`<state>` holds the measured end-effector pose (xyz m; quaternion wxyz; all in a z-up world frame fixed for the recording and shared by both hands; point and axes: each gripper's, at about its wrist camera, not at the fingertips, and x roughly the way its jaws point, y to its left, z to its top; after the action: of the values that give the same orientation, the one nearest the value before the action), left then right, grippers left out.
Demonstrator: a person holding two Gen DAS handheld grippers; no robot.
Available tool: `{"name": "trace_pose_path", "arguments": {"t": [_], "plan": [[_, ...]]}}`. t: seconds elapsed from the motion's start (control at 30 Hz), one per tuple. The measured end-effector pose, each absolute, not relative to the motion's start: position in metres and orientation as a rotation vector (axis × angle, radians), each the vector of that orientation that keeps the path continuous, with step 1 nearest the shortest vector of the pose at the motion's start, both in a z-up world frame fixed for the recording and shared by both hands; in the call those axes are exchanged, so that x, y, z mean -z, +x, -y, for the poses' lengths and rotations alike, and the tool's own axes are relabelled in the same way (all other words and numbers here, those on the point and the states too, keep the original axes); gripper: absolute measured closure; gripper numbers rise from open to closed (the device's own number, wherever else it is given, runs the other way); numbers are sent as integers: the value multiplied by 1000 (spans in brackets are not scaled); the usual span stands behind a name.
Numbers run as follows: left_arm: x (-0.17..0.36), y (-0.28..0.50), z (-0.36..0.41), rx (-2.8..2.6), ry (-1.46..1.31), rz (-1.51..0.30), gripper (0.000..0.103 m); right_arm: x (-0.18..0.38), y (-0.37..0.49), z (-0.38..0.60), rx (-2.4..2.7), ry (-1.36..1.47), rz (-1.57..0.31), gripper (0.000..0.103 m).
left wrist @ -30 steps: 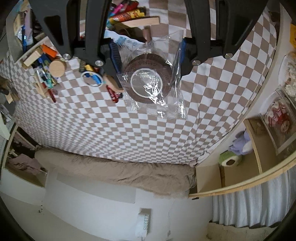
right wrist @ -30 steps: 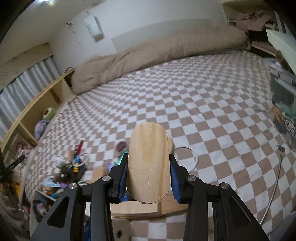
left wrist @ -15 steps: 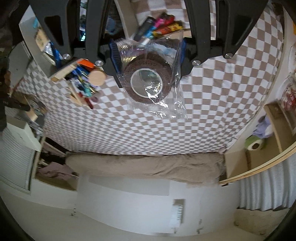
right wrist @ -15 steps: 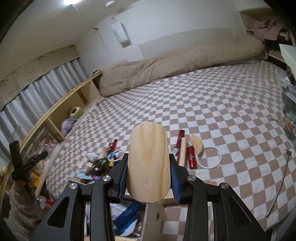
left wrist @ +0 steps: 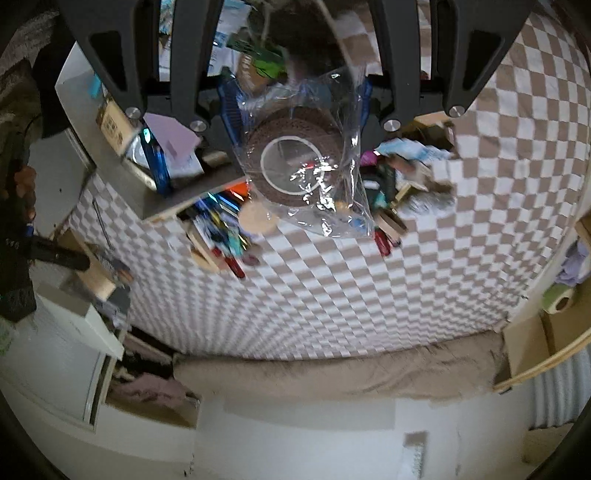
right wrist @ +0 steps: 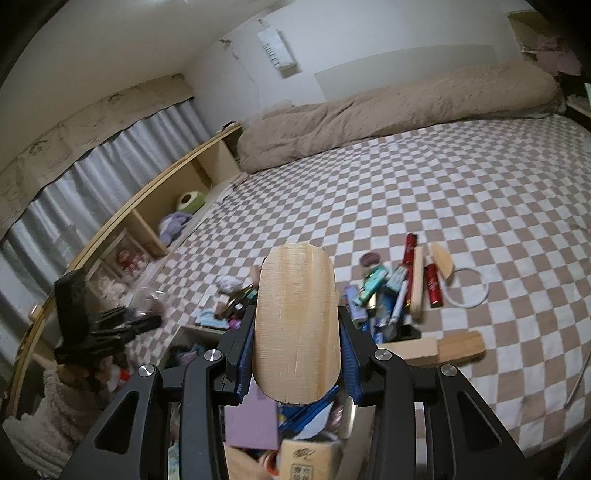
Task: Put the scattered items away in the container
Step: 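Lift and carry the wrapped tape roll and wooden oval piece over the white box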
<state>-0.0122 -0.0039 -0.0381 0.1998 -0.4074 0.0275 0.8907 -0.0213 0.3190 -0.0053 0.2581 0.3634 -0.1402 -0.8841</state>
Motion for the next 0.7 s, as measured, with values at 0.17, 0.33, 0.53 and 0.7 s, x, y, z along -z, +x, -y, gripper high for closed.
{"name": "trace_pose_path", "arguments": {"t": [0.17,0.33,0.53,0.7], "plan": [[52,-6,-16,-2436,-1200,-103,54,10,-13,-309,2349,994,367,63],[69,-4,-39,-2374,-1272,-166,54,14,-4,-301,2310,999,364,63],[89,-7,-58,-2327,-1330,-208,53,21,2,-297,2283,1008,367,63],[99,-8,-63,-2303,-1365,-217,22,28,2,-297,2272,1027,376,63]]}}
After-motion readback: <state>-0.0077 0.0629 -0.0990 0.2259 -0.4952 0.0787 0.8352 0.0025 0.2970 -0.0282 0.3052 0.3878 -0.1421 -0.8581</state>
